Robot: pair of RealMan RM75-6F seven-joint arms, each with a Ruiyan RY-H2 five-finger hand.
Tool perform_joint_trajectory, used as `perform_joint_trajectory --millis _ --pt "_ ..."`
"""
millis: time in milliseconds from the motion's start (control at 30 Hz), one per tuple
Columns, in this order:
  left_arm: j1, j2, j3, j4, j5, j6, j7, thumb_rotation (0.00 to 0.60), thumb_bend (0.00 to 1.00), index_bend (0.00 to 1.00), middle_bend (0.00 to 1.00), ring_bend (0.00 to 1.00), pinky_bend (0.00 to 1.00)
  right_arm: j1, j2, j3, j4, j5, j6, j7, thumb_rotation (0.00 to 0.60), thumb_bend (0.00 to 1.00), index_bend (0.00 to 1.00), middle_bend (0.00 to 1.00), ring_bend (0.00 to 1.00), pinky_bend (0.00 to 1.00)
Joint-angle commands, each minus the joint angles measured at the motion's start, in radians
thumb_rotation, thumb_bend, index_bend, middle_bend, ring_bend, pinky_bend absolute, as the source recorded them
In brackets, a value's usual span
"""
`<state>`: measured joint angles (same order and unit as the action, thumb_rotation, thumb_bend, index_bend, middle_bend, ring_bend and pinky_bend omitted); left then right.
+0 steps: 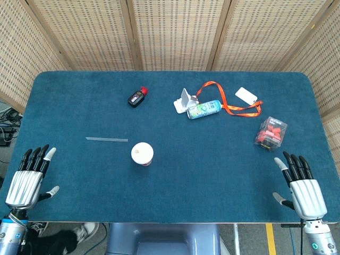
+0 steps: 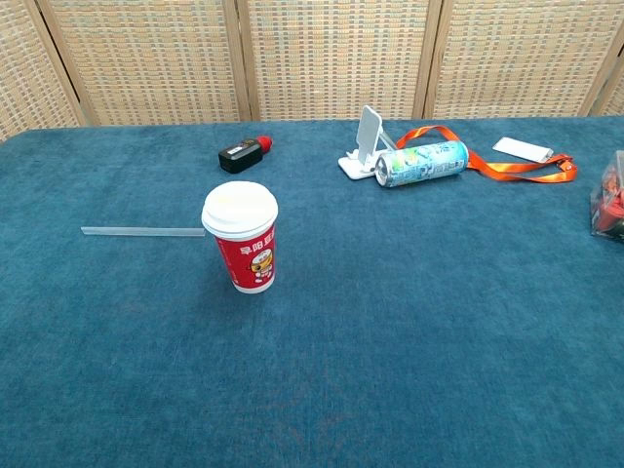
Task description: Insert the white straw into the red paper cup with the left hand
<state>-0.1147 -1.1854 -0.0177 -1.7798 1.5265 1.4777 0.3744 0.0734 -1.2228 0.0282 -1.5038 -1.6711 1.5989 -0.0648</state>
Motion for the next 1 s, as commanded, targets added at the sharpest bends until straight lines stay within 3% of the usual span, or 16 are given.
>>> perform_joint_trajectory --millis 33,1000 --pt "0.0 0.0 0.0 0.0 0.001 0.0 0.0 0.6 0.0 0.0 0.0 0.0 0.0 -0.001 0.001 0.0 -0.001 -0.001 0.002 0.001 0.6 0.06 0.16 0.0 0.0 0.0" --pt "-0.022 -0.007 -0.027 0.017 -0.025 -0.022 -0.036 0.6 0.0 0.0 0.0 0.0 0.0 0.0 0.002 0.008 0.006 0.013 0.0 0.019 0.6 0.06 0.16 0.0 0.0 0.0"
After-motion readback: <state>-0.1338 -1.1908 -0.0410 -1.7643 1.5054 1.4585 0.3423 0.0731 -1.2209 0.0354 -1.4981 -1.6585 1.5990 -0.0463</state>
